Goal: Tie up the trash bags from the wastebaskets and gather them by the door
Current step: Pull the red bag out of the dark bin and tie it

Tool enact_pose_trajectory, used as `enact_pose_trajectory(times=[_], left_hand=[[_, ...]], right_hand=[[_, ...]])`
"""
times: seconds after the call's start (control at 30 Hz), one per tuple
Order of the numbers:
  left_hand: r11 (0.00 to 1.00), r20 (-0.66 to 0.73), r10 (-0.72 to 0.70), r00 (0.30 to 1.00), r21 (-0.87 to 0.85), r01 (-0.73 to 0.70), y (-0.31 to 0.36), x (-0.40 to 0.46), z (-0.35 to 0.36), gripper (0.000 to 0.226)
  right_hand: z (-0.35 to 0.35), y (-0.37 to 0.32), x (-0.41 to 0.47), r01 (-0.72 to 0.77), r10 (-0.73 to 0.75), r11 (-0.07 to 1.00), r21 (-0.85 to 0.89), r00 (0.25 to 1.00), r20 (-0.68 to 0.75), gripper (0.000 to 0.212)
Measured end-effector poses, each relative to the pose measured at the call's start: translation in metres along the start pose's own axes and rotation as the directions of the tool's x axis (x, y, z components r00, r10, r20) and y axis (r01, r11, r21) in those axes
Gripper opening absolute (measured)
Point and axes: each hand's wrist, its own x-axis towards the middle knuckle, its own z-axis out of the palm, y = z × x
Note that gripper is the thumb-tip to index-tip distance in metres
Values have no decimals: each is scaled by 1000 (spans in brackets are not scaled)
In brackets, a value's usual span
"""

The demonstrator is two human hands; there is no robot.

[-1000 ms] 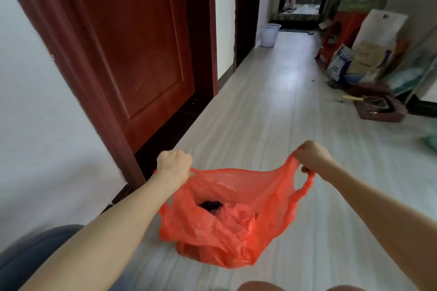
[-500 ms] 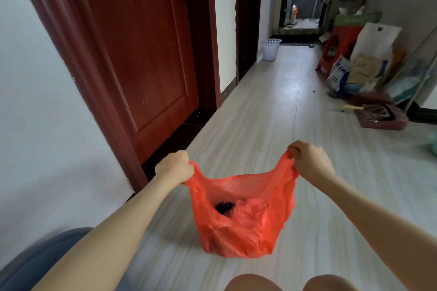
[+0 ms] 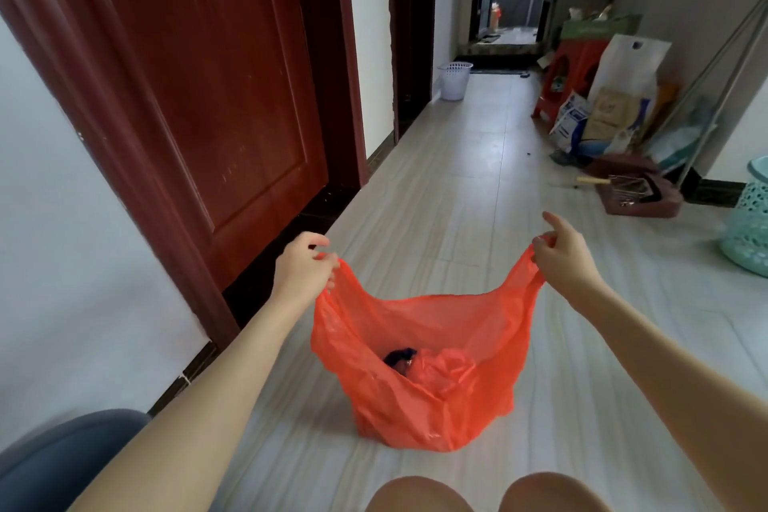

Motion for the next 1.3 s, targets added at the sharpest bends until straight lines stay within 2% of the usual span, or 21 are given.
enact_pose_trajectory(times=[0.07, 0.17, 0.23, 0.33, 0.4, 0.43, 0.5, 0.57, 0.63, 0.7, 0.8, 0.87, 0.9, 0.97, 1.0, 1.03, 1.1, 1.13, 1.17, 1.23, 1.3], left_hand=[[996, -46, 40, 998, -76, -43, -3, -4, 7, 22], [931, 217, -69, 974, -337, 141, -8, -7, 13, 43], [908, 348, -53, 936, -374, 190, -12, -8, 12, 57], [965, 276, 49, 960, -263, 27, -31, -15, 7, 71], [982, 212, 96, 973, -182, -58, -51, -21, 3, 101], [987, 239, 108, 965, -138, -76, -63, -22, 2, 121], [997, 366, 64, 928, 26, -79, -81, -23, 5, 142], [967, 452, -45, 891, 242, -74, -98, -22, 17, 144], [957, 503, -116, 857, 287, -39, -113, -15, 30, 154], [972, 514, -147, 845, 232, 28, -134, 2, 42, 161], [985, 543, -167, 823, 121, 120, -152, 32, 64, 149], [992, 541, -112, 834, 13, 125, -135, 39, 80, 133], [989, 528, -102, 843, -36, 143, -131, 45, 91, 117], [972, 445, -119, 888, -129, 195, -126, 53, 110, 53], [960, 392, -143, 909, -168, 224, -122, 53, 118, 22], [947, 341, -160, 926, -212, 241, -126, 55, 124, 11], [878, 259, -233, 937, -357, 317, -135, 60, 135, 15], [797, 241, -286, 928, -478, 369, -141, 64, 137, 15], [708, 249, -320, 914, -579, 405, -149, 67, 138, 20], [577, 293, -383, 876, -665, 475, -162, 72, 135, 35], [634, 170, -465, 869, -622, 460, -175, 73, 139, 32]], right_hand=[[-2, 8, 2, 45, -46, 999, -17, 998, -53, 43], [-1, 22, 2, 95, -94, 996, 4, 994, -63, 36], [0, 30, -2, 124, -122, 989, 79, 992, -38, 39], [3, 48, -15, 112, -132, 968, 226, 988, 77, 67], [7, 66, -24, 146, -192, 964, 222, 960, 205, 97], [9, 76, -27, 188, -227, 969, 159, 931, 287, 110], [15, 94, -27, 263, -244, 965, 16, 869, 430, 120], [25, 114, -21, 235, -160, 968, -90, 850, 501, 130], [35, 131, -12, 175, -70, 975, -139, 828, 557, 141], [46, 155, 1, 141, -39, 982, -123, 797, 603, 147], [60, 142, 14, 47, -53, 999, 26, 829, 556, 140], [71, 128, 24, -17, -29, 996, 86, 864, 503, 112], [78, 124, 32, -44, -6, 994, 96, 885, 466, 98], [91, 120, 44, -60, 30, 996, 59, 912, 409, 64], [97, 119, 48, -53, 39, 998, 28, 928, 371, 36], [100, 116, 49, -79, 68, 997, 20, 942, 328, 9], [104, 126, 57, -193, 161, 973, 129, 962, 222, 19], [101, 134, 62, -313, 272, 906, 285, 946, 173, 23], [96, 138, 64, -417, 396, 783, 461, 906, 147, 23], [85, 152, 66, -481, 563, 526, 701, 815, 137, 23], [83, 163, 62, -535, 653, 493, 686, 748, 115, 24]])
